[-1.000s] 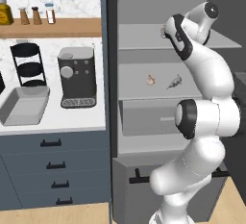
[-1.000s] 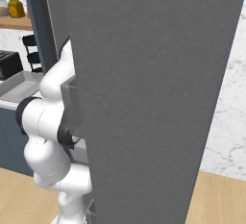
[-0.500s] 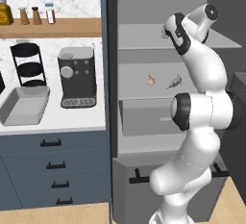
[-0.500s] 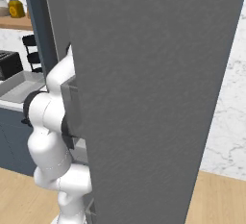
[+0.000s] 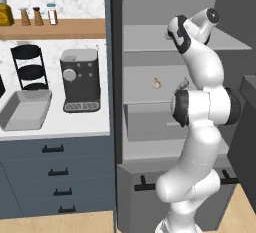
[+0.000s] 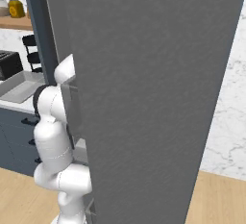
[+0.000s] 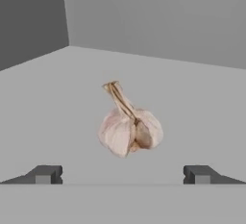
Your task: Place one garlic and one fish in each tupperware on the nearby counter, to pack two identical lunches.
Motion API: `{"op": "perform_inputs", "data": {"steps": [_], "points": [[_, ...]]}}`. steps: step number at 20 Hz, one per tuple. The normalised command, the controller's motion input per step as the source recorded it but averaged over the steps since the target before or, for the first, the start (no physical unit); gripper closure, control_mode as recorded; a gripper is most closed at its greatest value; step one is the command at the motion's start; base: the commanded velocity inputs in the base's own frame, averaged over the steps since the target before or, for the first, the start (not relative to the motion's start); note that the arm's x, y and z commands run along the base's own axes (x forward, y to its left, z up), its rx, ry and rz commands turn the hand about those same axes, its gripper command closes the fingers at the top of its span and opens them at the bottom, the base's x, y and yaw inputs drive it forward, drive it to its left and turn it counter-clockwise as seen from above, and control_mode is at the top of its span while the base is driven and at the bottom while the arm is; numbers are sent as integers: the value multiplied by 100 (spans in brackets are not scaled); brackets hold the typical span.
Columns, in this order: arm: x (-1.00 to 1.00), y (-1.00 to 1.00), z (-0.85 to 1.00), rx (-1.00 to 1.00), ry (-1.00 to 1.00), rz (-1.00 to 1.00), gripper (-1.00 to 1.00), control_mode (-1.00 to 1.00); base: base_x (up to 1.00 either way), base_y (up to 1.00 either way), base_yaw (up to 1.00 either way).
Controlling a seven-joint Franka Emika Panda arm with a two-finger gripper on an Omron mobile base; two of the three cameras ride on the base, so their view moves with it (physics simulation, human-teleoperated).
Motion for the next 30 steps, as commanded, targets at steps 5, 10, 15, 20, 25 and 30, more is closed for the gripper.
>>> {"op": "perform_inputs", "data": {"steps": [5, 10, 15, 20, 25, 30], "points": [[63, 0, -15, 0, 5, 0, -100, -100, 0, 0, 0], [67, 0, -11, -2, 4, 0, 100, -100, 0, 0, 0], [18, 0, -27, -10, 0, 6, 100, -100, 0, 0, 0], [-65, 3, -29, -6, 0, 12, 100, -100, 0, 0, 0], [-100, 24, -36, 0, -5, 2, 100, -100, 0, 0, 0], [-86, 39, 18, -8, -4, 0, 100, -100, 0, 0, 0]]}}
